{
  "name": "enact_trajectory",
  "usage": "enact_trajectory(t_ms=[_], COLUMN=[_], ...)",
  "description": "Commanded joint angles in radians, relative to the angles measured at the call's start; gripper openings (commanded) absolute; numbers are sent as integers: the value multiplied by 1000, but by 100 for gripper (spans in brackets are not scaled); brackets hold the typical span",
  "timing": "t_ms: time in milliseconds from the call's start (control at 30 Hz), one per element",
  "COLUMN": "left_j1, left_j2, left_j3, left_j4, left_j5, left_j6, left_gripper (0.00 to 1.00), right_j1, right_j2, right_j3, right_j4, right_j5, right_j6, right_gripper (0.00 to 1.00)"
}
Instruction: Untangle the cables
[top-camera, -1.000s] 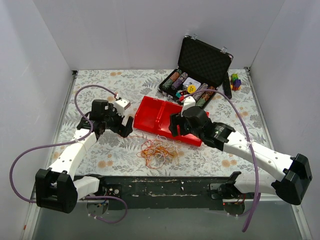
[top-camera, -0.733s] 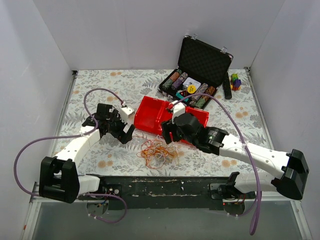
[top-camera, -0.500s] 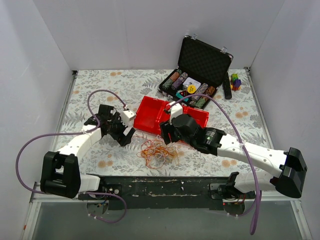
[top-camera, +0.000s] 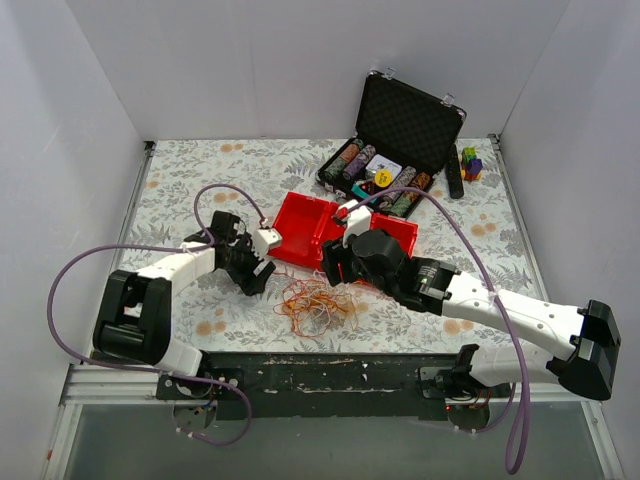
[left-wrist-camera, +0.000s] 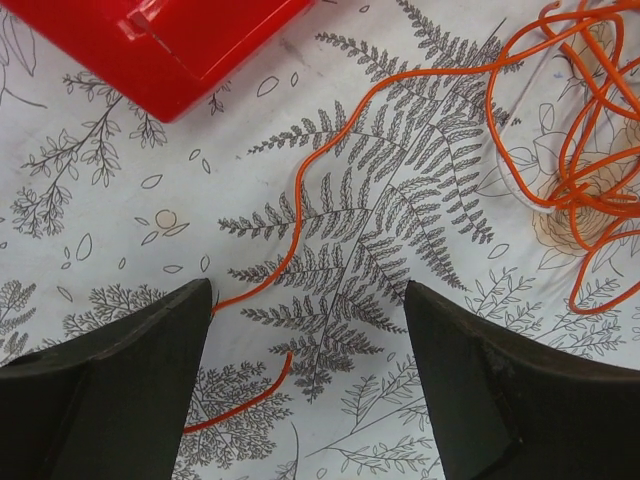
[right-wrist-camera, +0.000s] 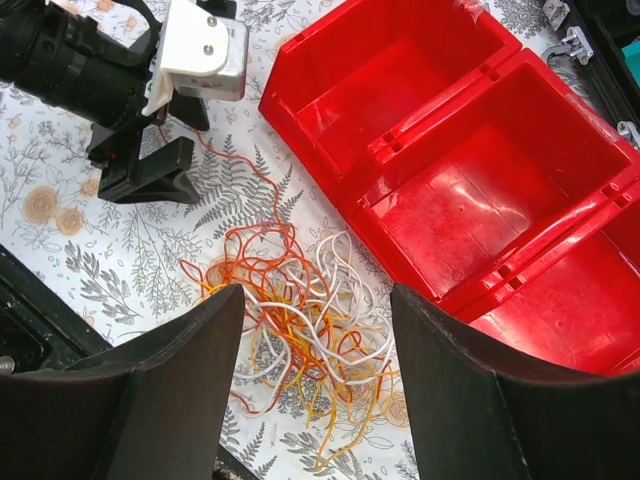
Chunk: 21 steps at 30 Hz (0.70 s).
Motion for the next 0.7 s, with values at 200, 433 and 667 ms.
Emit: enact_trajectory(t_ms=[200, 433, 667], left_j1=[-34, -35, -35], left_j2=[37, -49, -192], left_j3=[2, 28, 255], left_j4=[62, 64, -59], left_j5=[37, 13, 66], left_j6=[11, -35, -150], left_gripper=[24, 0, 0], right_j1=[8, 8, 8], right_j2=[-36, -33, 7], right_j3=[-23, -37, -45], right_j4=[54, 65, 132], right_j5=[32, 20, -54], right_j6=[17, 17, 8], right_gripper=[66, 66, 70])
